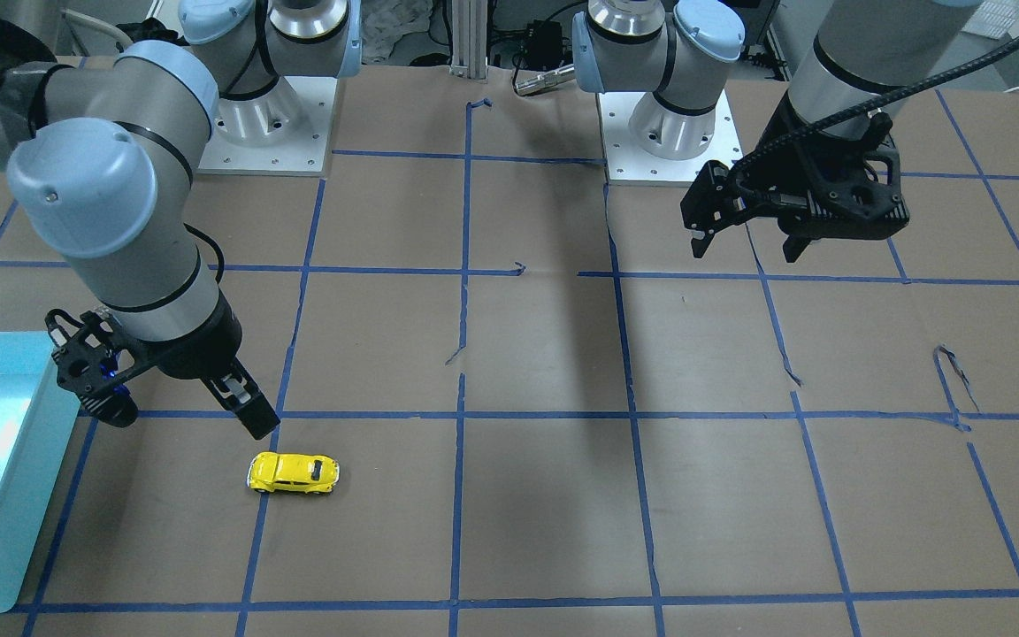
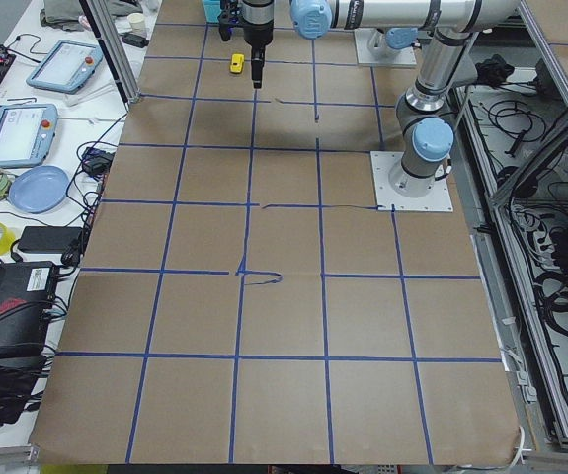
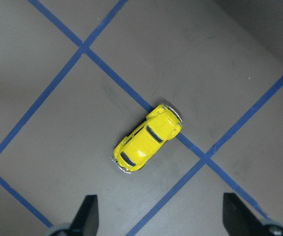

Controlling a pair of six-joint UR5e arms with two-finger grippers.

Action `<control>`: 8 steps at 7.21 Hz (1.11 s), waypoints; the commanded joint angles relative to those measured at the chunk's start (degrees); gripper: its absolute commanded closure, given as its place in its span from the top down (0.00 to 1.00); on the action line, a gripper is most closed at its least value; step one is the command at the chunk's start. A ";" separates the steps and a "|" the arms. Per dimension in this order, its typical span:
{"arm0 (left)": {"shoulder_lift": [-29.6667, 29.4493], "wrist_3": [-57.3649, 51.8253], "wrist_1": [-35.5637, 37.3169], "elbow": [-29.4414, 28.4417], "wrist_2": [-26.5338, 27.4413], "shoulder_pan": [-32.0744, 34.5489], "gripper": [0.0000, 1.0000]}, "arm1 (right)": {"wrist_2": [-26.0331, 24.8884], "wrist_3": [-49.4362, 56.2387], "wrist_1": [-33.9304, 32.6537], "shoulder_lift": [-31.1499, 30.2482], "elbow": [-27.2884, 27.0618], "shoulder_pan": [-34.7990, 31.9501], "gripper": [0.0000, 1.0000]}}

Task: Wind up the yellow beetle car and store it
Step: 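Lower the right gripper down over the yellow car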

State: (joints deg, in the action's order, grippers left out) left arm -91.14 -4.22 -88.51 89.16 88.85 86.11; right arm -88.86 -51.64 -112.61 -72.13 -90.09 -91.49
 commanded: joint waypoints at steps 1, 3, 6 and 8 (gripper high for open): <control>-0.36 0.35 0.00 0.48 0.10 0.20 1.00 | 0.27 -11.51 -0.85 3.82 -0.26 -0.45 0.65; 0.08 0.26 0.00 0.83 0.97 0.20 1.00 | 2.28 -16.12 -5.56 9.95 0.17 -0.45 0.64; -0.09 1.75 0.44 1.36 1.33 0.20 1.00 | 2.03 -18.58 -9.02 13.68 -1.58 -0.62 0.94; 0.17 1.40 0.35 1.36 1.41 0.20 1.00 | 2.38 -18.94 -9.11 13.68 -1.58 -0.62 1.00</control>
State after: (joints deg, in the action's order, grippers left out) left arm -91.08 -2.68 -88.13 90.50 90.22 86.31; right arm -86.43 -70.51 -121.48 -58.61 -91.59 -92.10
